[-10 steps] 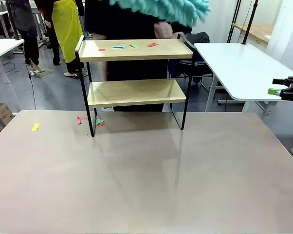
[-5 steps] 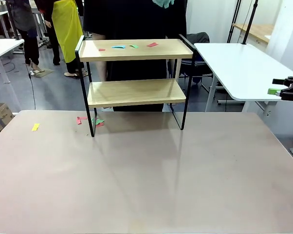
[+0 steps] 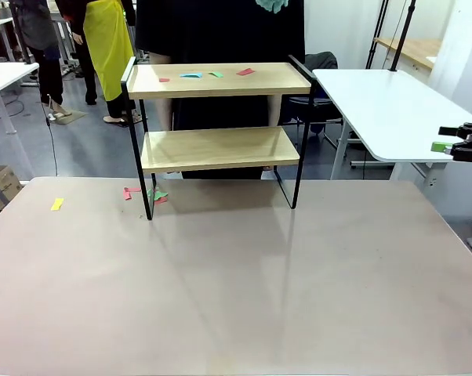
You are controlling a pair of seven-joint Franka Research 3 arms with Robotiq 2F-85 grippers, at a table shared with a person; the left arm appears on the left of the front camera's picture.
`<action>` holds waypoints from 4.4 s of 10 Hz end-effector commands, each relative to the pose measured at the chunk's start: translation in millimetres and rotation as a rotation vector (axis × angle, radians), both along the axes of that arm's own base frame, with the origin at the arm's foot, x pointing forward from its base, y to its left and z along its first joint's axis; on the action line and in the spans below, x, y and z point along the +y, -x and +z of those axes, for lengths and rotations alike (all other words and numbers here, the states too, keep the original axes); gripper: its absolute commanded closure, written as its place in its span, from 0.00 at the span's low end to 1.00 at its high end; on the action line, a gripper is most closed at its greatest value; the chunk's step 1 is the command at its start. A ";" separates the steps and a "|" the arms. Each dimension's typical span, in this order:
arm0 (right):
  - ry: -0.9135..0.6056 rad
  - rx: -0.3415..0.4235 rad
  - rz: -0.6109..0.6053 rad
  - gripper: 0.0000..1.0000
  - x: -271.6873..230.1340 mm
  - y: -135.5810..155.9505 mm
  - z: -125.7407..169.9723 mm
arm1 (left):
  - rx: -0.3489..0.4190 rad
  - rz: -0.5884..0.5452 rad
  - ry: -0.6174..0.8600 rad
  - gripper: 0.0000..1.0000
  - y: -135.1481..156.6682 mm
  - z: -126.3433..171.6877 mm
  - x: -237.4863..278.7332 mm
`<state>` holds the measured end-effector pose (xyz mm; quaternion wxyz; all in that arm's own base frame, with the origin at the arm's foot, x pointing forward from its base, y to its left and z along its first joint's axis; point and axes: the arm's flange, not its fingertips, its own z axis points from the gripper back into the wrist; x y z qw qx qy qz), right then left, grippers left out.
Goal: Clean the shelf.
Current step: Clean the specific section of the Shelf indicated by the human with the Duster.
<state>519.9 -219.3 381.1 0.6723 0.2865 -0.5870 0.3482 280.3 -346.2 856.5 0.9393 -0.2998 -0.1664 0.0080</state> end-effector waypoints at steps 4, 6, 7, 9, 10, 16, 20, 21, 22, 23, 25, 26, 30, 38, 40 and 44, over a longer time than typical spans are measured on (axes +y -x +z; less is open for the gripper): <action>0.009 0.017 -0.012 0.00 2.6 -1.4 5.5 | -0.171 -0.010 -0.143 0.87 -36.2 -29.1 -95.5; 0.009 0.017 -0.012 0.00 2.6 -1.4 5.5 | -0.180 0.057 -0.198 0.87 -58.0 -42.2 -126.6; 0.009 0.017 -0.012 0.00 2.6 -1.4 5.5 | -0.154 0.090 -0.227 0.87 -70.0 -53.5 -142.8; 0.009 0.017 -0.012 0.00 2.6 -1.4 5.5 | -0.168 0.148 -0.295 0.87 -89.4 -77.3 -175.2; 0.009 0.017 -0.012 0.00 2.6 -1.4 5.5 | -0.154 0.164 -0.284 0.87 -95.1 -87.6 -183.2; 0.009 0.017 -0.012 0.00 2.6 -1.4 5.5 | -0.069 0.176 -0.404 0.87 -108.9 -133.1 -197.3; 0.009 0.017 -0.012 0.00 2.6 -1.4 5.5 | 0.062 0.109 -0.461 0.87 -116.7 -162.7 -169.6; 0.009 0.017 -0.012 0.00 2.6 -1.4 5.5 | 0.081 0.104 -0.473 0.87 -115.6 -167.3 -159.1; 0.009 0.017 -0.012 0.00 2.6 -1.4 5.5 | 0.094 0.100 -0.503 0.87 -116.1 -167.4 -147.8; 0.009 0.017 -0.012 0.00 2.6 -1.4 5.5 | 0.107 0.101 -0.533 0.87 -119.0 -165.5 -133.3; 0.009 0.017 -0.012 0.00 2.6 -1.4 5.5 | 0.138 0.123 -0.605 0.87 -118.4 -169.0 -99.9; 0.009 0.017 -0.012 0.00 2.6 -1.4 5.5 | 0.159 0.145 -0.649 0.87 -115.8 -174.1 -79.3; 0.009 0.017 -0.012 0.00 2.6 -1.4 5.5 | 0.188 0.246 -0.860 0.87 -93.2 -184.3 -8.0; 0.009 0.017 -0.012 0.00 2.6 -1.4 5.5 | 0.117 0.327 -0.957 0.87 -61.6 -146.5 13.9; 0.009 0.017 -0.012 0.00 2.6 -1.4 5.5 | 0.117 0.327 -0.957 0.87 -61.6 -146.5 13.9; 0.009 0.017 -0.012 0.00 2.6 -1.4 5.5 | 0.005 0.322 -0.875 0.87 -65.2 -134.8 50.8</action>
